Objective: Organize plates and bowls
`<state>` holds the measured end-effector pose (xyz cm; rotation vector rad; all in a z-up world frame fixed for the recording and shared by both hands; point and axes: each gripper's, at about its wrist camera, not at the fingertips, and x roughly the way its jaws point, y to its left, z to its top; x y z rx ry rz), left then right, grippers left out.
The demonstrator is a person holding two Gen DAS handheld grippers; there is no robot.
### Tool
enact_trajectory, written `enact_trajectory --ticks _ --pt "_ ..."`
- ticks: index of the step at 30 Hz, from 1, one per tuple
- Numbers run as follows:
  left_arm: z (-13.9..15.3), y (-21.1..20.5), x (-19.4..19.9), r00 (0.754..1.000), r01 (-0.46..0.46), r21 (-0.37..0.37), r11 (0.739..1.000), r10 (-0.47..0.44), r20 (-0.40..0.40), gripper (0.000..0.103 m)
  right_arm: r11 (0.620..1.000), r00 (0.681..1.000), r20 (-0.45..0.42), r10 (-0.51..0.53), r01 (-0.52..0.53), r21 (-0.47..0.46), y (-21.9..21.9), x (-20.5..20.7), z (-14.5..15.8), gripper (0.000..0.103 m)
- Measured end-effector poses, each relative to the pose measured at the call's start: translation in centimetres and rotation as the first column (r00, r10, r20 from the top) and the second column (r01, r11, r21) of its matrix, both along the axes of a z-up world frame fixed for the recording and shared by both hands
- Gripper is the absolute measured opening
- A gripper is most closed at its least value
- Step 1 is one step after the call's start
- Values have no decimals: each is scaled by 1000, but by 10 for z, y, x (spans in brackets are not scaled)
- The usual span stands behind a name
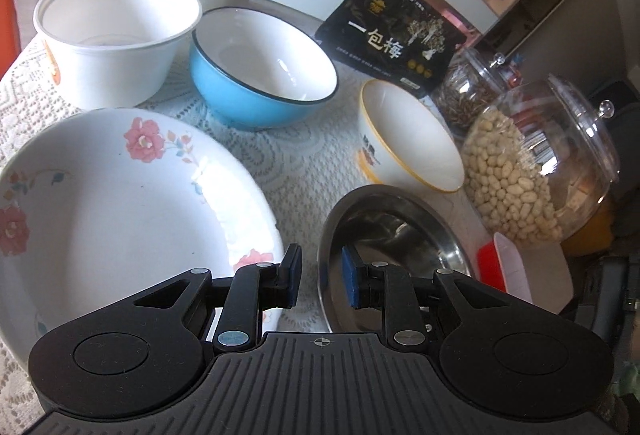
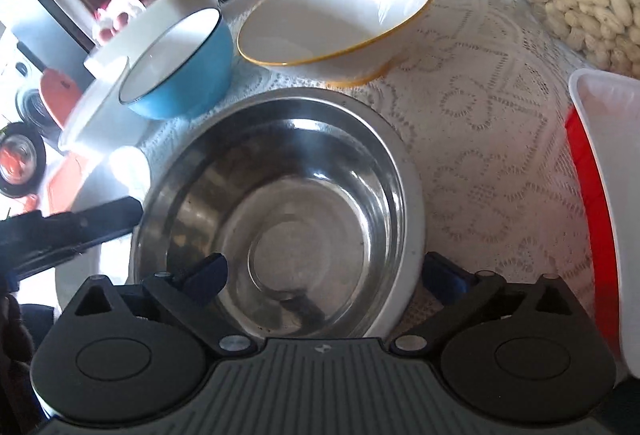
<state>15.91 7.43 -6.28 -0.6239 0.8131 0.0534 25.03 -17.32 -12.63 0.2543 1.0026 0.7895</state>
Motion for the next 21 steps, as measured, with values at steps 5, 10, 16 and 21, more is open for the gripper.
enact_trajectory --ticks 5,10,16,21 --pt "-2 -5 2 1000 19 -7 1000 -19 -1 24 999 1000 -22 4 -5 -32 6 4 3 103" --pt "-2 -6 0 1000 22 -15 1000 -22 -19 21 1000 999 -37 17 -17 12 -4 9 5 92" --pt "-3 -13 -8 999 26 -22 999 -27 -33 21 996 984 177 -30 44 -77 -2 2 26 60" --pt "0 -25 -28 997 47 0 999 -47 -66 21 996 992 126 -18 28 -82 -11 -4 31 55"
